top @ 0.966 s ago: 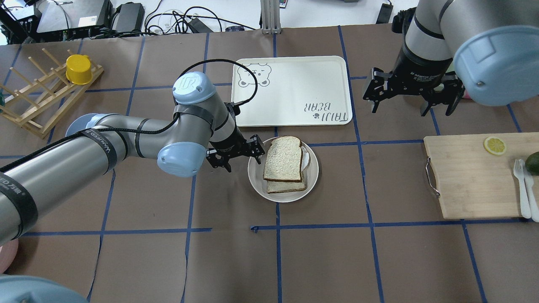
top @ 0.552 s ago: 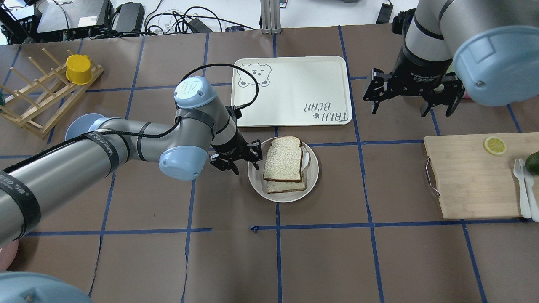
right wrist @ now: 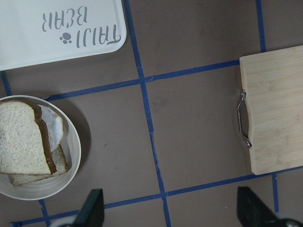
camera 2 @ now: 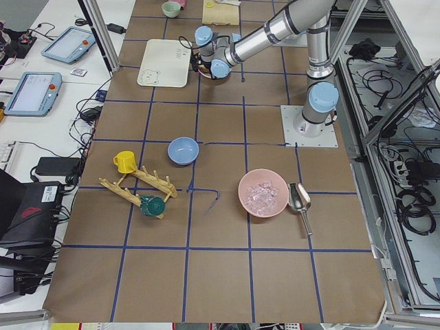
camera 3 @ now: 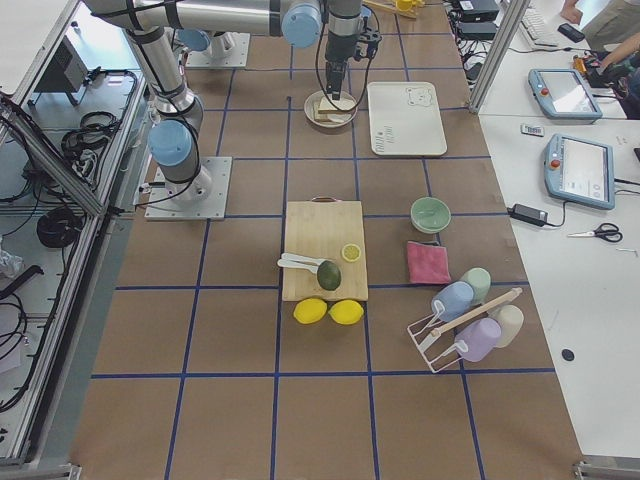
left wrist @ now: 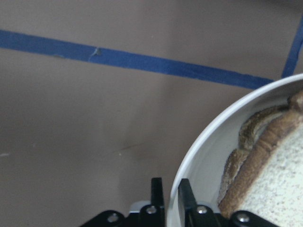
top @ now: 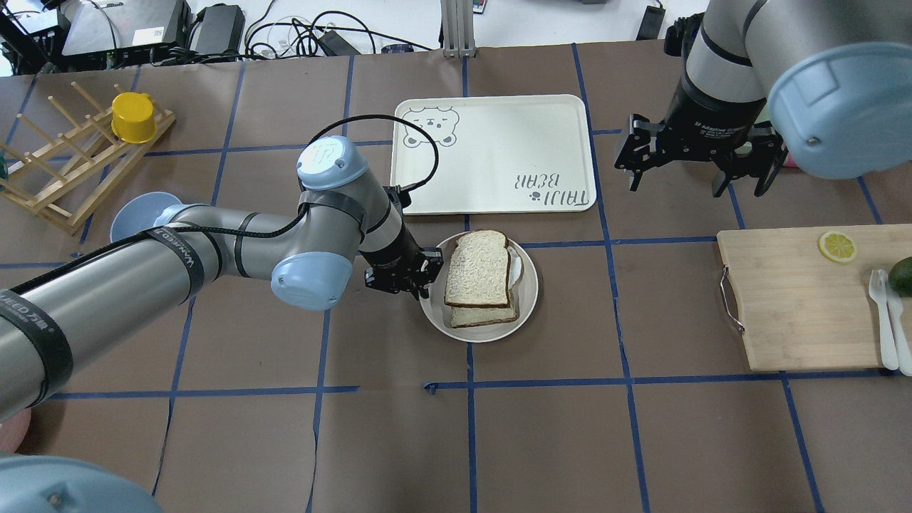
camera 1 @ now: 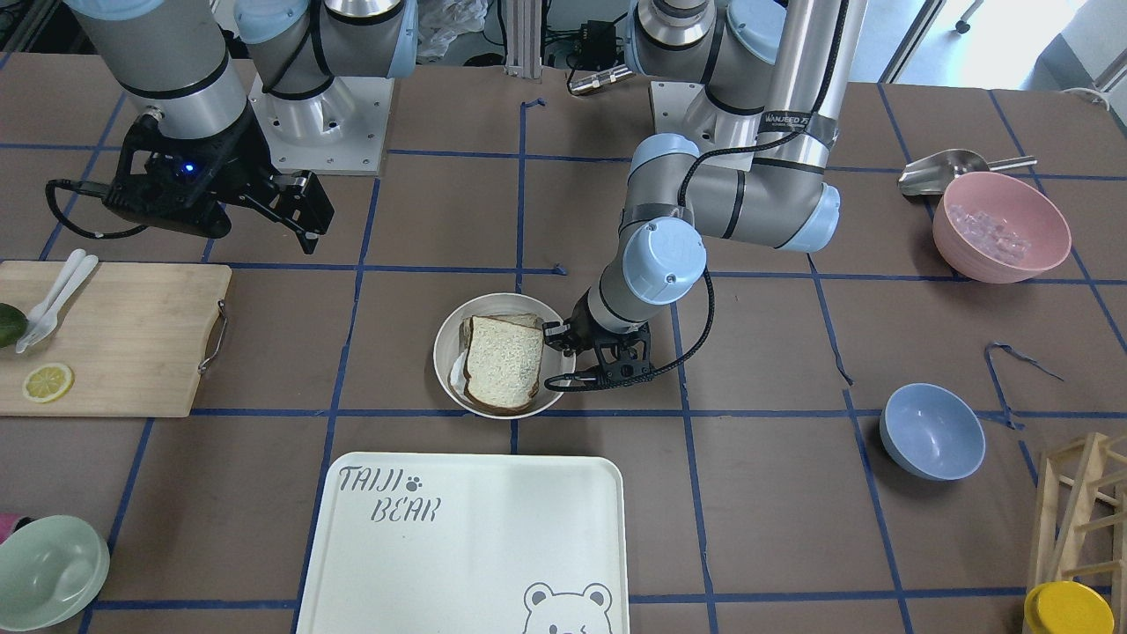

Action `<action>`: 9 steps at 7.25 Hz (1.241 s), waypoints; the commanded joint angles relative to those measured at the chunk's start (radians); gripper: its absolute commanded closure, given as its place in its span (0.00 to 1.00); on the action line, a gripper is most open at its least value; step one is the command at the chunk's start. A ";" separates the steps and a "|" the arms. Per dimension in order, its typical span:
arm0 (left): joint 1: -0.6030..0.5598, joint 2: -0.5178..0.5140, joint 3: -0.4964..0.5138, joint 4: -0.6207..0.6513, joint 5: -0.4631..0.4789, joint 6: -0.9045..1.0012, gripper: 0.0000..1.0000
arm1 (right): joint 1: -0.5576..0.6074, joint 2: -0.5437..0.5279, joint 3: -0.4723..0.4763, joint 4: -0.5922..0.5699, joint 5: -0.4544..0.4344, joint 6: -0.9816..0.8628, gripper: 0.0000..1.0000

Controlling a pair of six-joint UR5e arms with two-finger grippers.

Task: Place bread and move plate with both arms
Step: 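Slide the plate with the left gripper onto the bear-printed tray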

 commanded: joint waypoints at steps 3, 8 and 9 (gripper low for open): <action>0.008 0.025 0.065 -0.010 -0.049 0.018 1.00 | 0.000 0.000 0.000 0.000 0.000 0.002 0.00; 0.027 -0.047 0.335 -0.105 -0.049 0.018 1.00 | 0.000 -0.002 0.000 0.000 0.000 0.000 0.00; 0.027 -0.096 0.411 -0.121 -0.043 0.021 1.00 | 0.000 -0.009 -0.002 0.000 0.003 0.000 0.00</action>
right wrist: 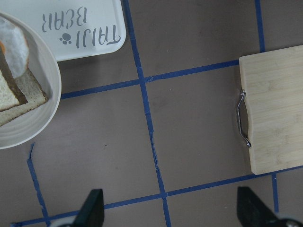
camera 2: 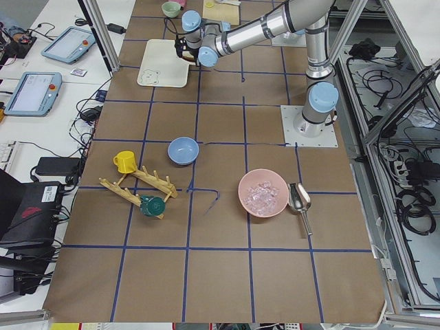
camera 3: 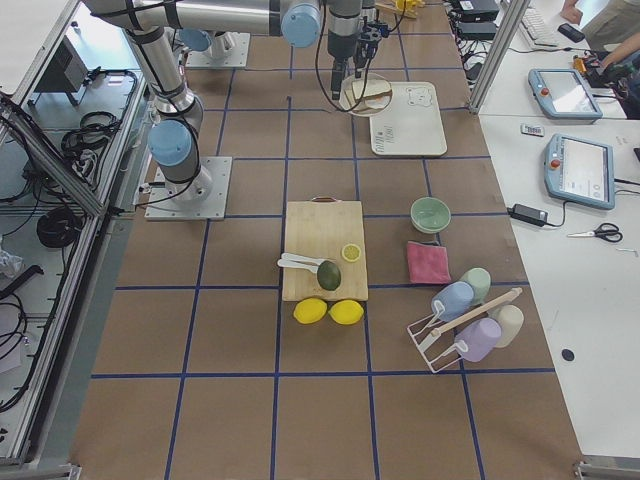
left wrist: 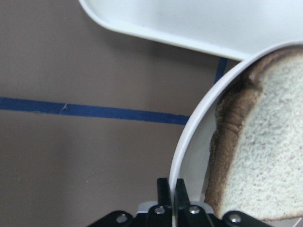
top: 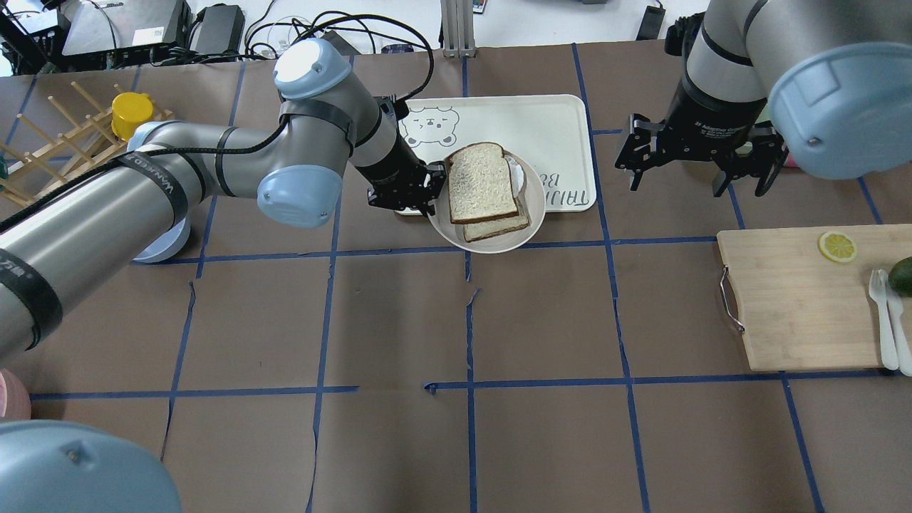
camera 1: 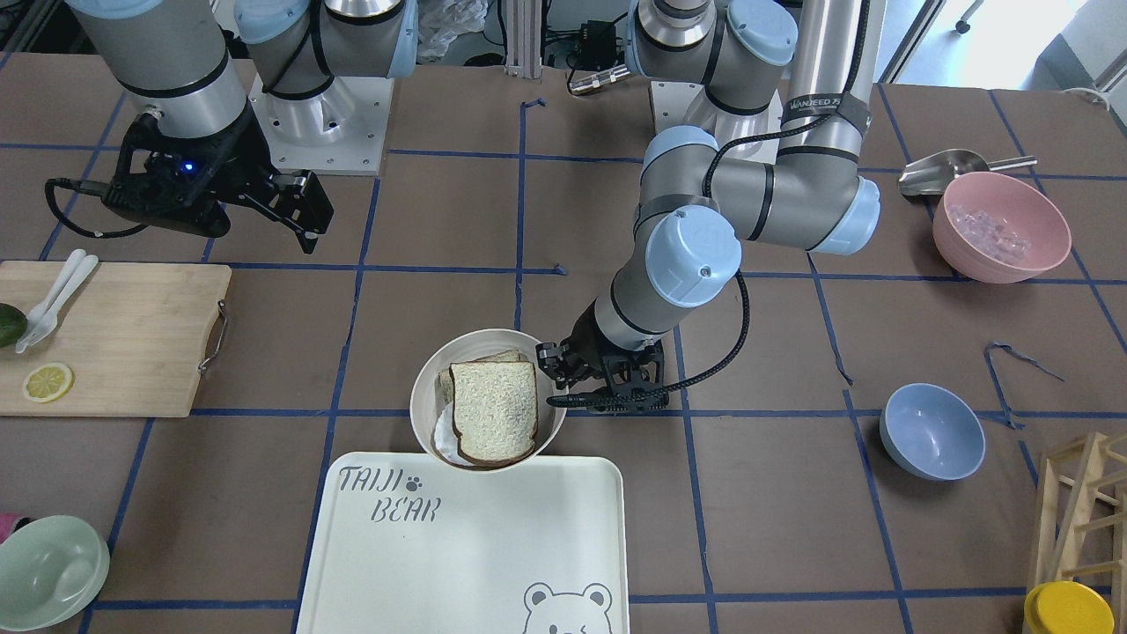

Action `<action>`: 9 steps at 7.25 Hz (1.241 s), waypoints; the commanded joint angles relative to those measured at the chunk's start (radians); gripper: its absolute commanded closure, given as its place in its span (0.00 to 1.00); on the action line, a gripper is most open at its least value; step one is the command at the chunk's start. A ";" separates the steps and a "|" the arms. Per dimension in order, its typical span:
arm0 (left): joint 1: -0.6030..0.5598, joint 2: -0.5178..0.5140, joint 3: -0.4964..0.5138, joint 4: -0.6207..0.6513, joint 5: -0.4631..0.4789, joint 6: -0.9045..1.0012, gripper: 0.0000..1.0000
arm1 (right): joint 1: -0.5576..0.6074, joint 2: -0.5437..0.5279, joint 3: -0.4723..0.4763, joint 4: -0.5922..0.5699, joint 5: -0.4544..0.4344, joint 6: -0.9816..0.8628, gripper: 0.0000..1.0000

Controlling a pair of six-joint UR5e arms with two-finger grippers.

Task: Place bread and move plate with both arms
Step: 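Slide the plate with the left gripper onto the bear-printed tray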

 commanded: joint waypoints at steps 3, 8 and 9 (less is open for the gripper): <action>0.003 -0.229 0.290 -0.023 0.002 -0.011 1.00 | 0.002 -0.004 0.003 0.002 0.000 0.000 0.00; 0.009 -0.362 0.413 -0.023 -0.006 -0.020 1.00 | 0.002 0.002 0.022 0.001 -0.025 -0.002 0.00; 0.009 -0.362 0.406 -0.022 -0.001 -0.038 0.31 | 0.002 0.000 0.022 0.002 -0.023 0.000 0.00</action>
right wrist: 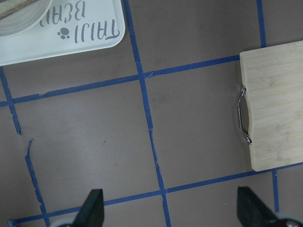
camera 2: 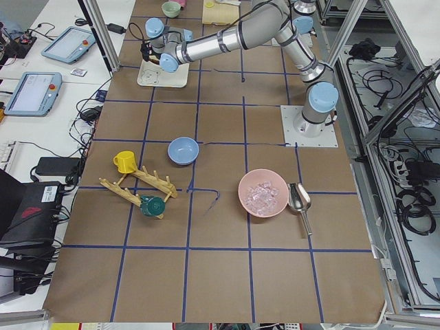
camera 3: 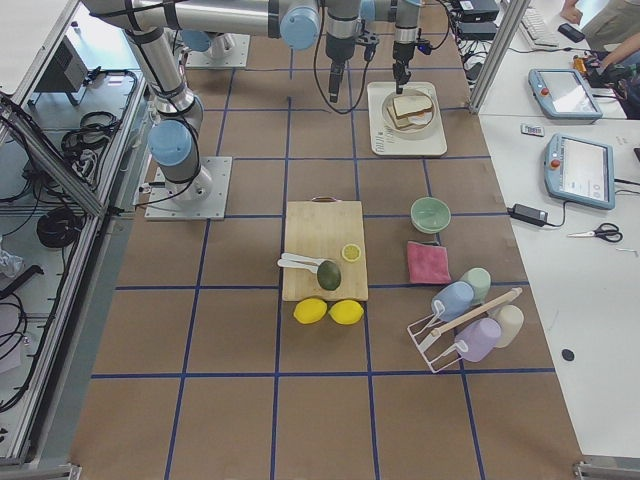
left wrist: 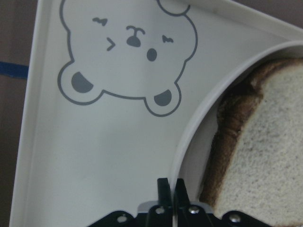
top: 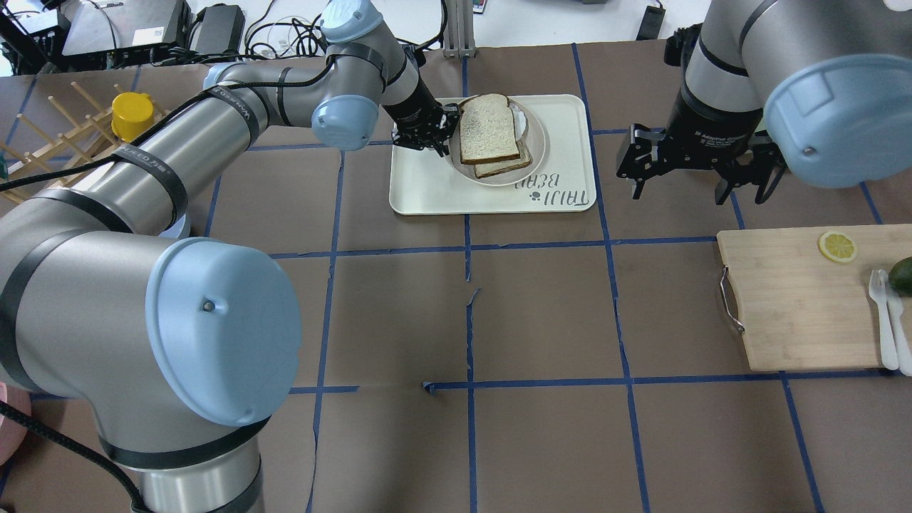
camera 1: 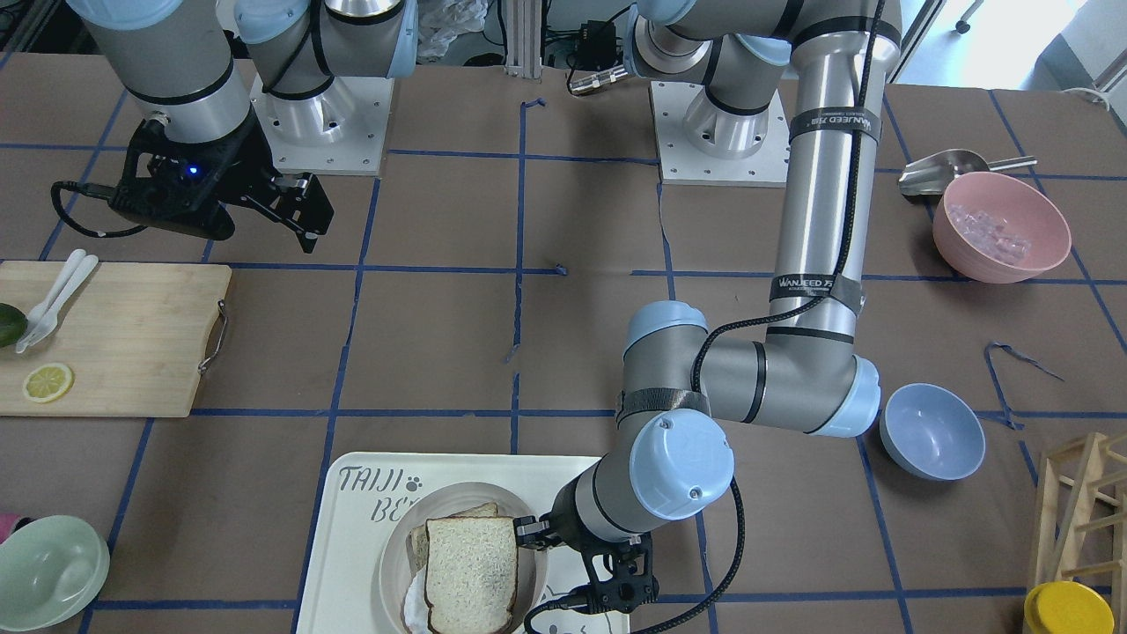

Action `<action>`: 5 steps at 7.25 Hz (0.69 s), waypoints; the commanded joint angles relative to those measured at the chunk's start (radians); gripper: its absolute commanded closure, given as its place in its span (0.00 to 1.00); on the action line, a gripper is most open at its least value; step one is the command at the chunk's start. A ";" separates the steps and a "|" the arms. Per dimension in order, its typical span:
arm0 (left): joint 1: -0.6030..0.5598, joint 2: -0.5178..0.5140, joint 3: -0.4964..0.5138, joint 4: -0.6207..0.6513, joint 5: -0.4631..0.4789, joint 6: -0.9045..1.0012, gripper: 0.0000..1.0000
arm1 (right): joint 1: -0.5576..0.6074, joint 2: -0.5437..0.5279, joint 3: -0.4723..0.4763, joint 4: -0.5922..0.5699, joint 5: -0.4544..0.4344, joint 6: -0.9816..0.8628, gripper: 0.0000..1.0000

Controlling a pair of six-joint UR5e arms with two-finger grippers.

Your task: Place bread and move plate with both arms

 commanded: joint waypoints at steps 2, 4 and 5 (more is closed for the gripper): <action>0.006 0.064 0.018 -0.079 0.024 -0.011 0.04 | 0.001 -0.001 -0.001 -0.001 -0.002 0.001 0.00; 0.060 0.218 0.052 -0.344 0.105 0.199 0.03 | 0.001 0.001 -0.001 0.001 -0.003 0.001 0.00; 0.062 0.322 0.040 -0.450 0.266 0.339 0.04 | 0.001 0.001 -0.001 0.001 -0.003 0.001 0.00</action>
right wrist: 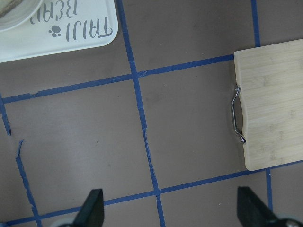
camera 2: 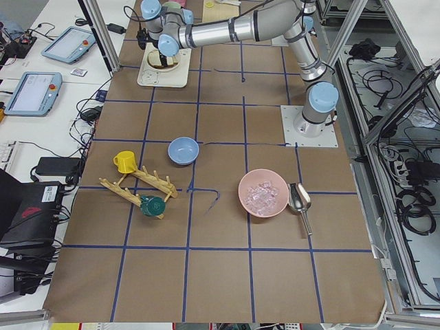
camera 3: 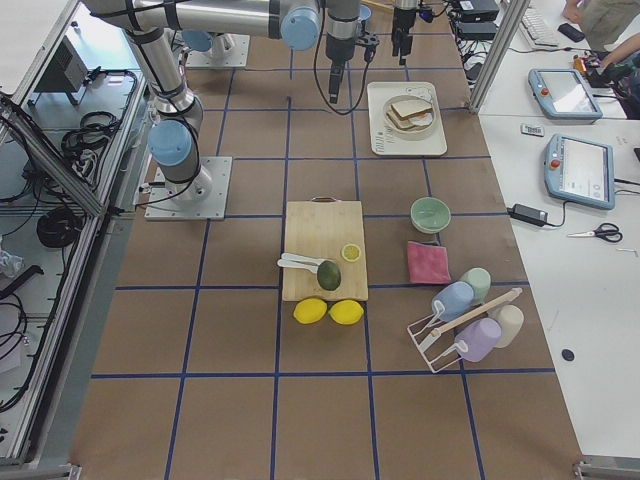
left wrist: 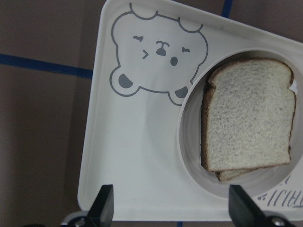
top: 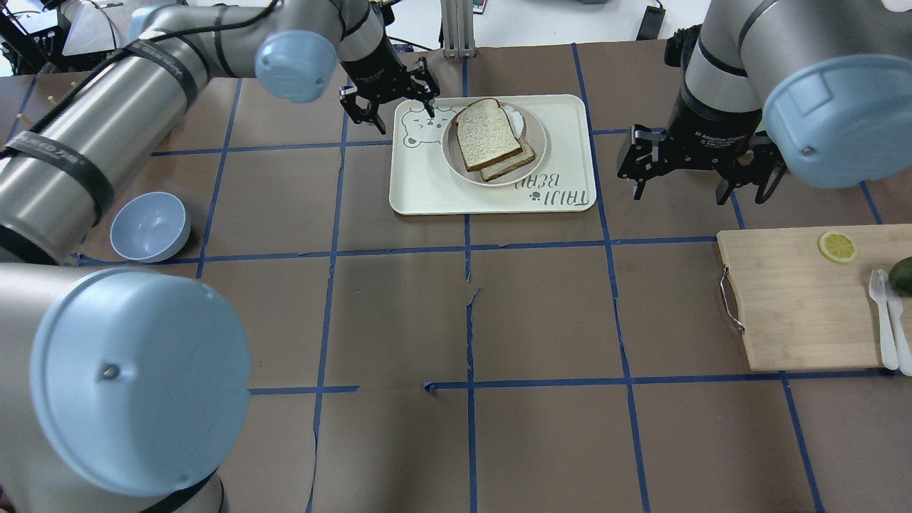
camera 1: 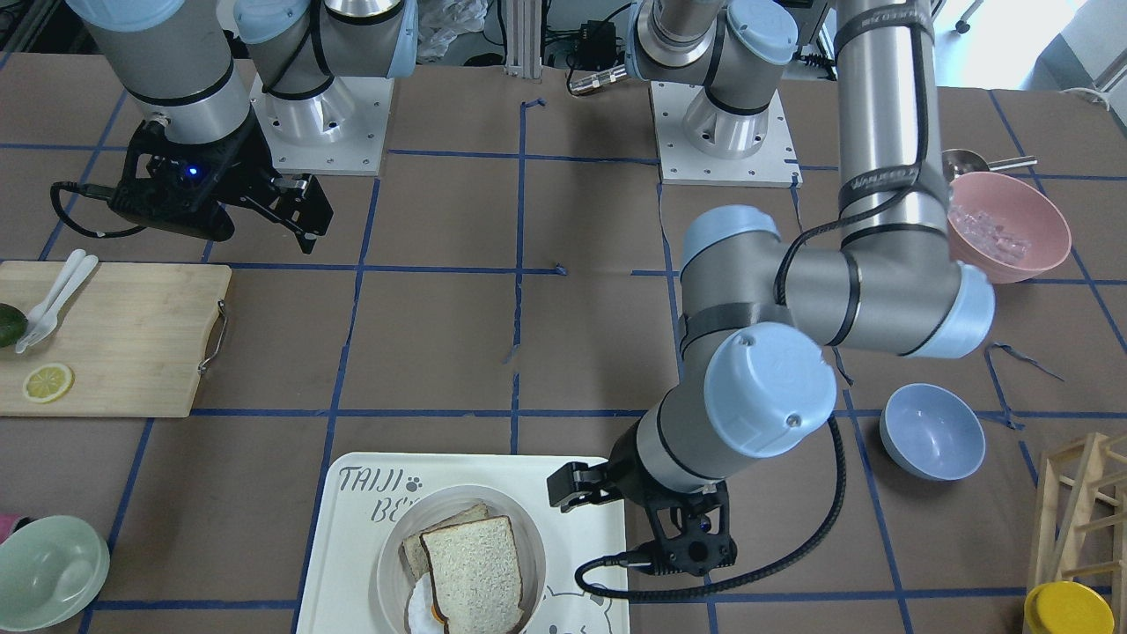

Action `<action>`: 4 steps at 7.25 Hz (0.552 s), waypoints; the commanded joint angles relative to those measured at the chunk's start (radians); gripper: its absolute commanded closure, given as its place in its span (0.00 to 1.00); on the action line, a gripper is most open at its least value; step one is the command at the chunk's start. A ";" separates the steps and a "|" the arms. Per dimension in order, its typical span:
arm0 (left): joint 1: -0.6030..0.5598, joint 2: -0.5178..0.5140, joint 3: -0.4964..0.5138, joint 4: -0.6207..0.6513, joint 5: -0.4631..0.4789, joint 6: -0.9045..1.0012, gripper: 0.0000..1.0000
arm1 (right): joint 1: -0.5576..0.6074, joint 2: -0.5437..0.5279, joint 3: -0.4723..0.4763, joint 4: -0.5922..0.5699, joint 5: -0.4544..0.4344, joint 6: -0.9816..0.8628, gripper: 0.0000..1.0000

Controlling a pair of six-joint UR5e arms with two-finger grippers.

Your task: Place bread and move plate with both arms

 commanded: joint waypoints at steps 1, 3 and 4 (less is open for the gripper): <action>0.013 0.217 -0.053 -0.223 0.184 0.271 0.07 | 0.000 0.001 0.000 0.000 -0.002 0.000 0.00; 0.013 0.439 -0.205 -0.234 0.206 0.304 0.08 | -0.002 0.001 0.000 -0.003 -0.002 0.000 0.00; 0.015 0.529 -0.298 -0.251 0.208 0.301 0.08 | 0.000 -0.001 0.000 -0.001 -0.003 0.000 0.00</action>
